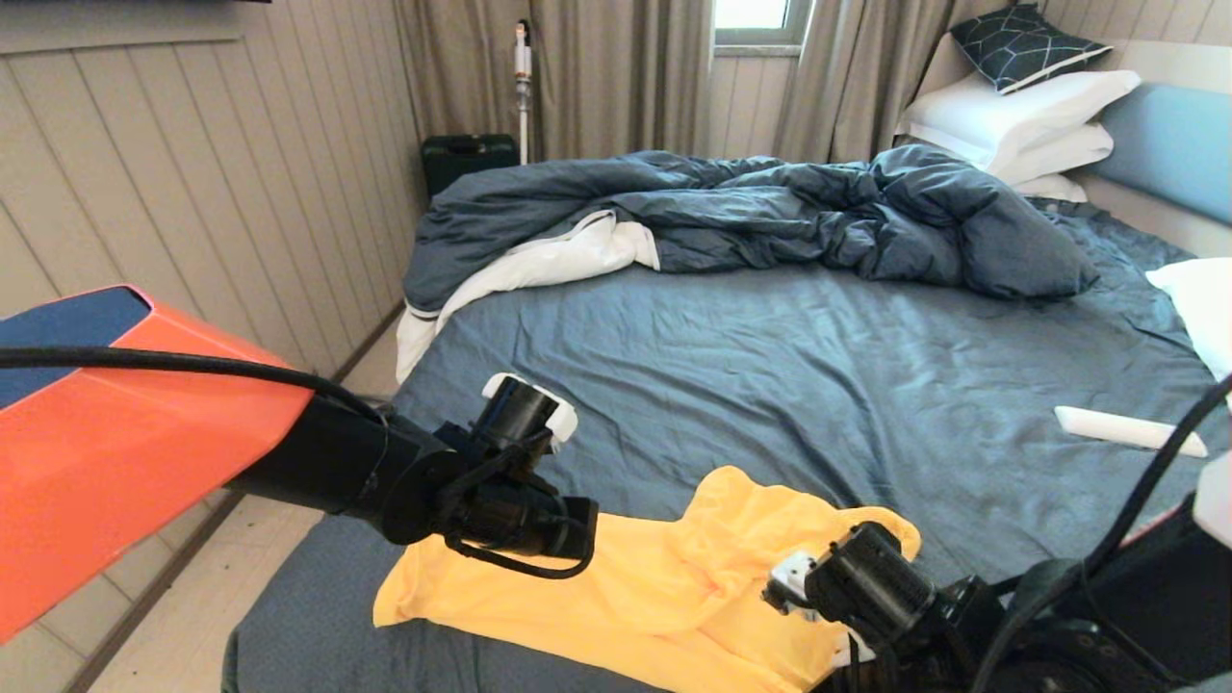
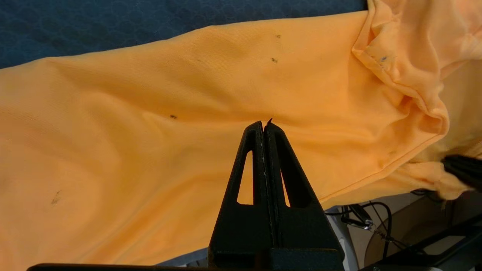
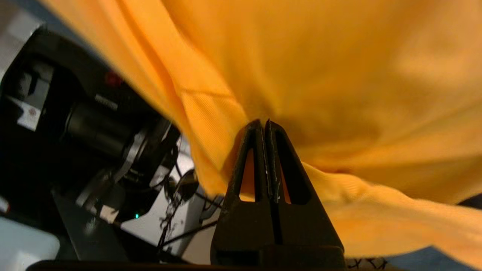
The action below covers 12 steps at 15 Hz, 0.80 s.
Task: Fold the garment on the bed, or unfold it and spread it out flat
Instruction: Unford the yellow T-shirt
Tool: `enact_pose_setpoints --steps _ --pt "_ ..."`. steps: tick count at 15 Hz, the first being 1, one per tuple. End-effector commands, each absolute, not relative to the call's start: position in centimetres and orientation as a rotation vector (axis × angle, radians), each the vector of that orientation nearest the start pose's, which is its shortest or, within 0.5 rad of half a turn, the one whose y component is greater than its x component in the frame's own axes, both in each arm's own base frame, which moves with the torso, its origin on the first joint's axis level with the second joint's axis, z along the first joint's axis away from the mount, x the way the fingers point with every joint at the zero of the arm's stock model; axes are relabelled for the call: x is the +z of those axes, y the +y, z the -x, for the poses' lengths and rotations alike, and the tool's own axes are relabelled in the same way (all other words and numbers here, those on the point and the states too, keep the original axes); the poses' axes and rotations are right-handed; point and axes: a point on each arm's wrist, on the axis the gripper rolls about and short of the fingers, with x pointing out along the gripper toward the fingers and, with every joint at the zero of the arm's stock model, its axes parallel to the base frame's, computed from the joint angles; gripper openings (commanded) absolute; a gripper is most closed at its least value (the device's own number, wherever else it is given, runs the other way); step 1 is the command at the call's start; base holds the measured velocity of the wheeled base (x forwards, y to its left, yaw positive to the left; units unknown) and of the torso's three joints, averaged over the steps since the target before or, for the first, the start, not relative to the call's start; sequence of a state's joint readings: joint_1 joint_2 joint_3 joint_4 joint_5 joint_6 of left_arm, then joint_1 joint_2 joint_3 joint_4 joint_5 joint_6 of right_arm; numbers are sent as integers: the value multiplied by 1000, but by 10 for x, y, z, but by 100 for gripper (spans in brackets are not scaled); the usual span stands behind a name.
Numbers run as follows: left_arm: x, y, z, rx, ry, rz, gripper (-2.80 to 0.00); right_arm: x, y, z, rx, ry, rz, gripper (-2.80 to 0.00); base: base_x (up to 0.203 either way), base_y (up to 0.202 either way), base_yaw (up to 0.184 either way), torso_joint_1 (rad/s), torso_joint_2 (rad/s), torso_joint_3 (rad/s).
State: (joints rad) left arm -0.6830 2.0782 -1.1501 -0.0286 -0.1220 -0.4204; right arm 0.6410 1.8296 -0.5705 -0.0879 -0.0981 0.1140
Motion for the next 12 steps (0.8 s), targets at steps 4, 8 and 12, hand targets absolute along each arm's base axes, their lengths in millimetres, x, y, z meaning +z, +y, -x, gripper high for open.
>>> enact_pose_setpoints --steps 4,8,12 --pt "86 -241 -291 -547 1021 117 -280 55 134 -156 462 1144 364 -280 0 0 0 0 0 0" --pt "88 -243 -292 -552 1011 121 -280 53 124 -140 468 1158 379 -280 0 0 0 0 0 0" --pt "96 -241 -291 -552 995 133 -280 86 129 -157 469 999 284 -280 0 0 0 0 0 0"
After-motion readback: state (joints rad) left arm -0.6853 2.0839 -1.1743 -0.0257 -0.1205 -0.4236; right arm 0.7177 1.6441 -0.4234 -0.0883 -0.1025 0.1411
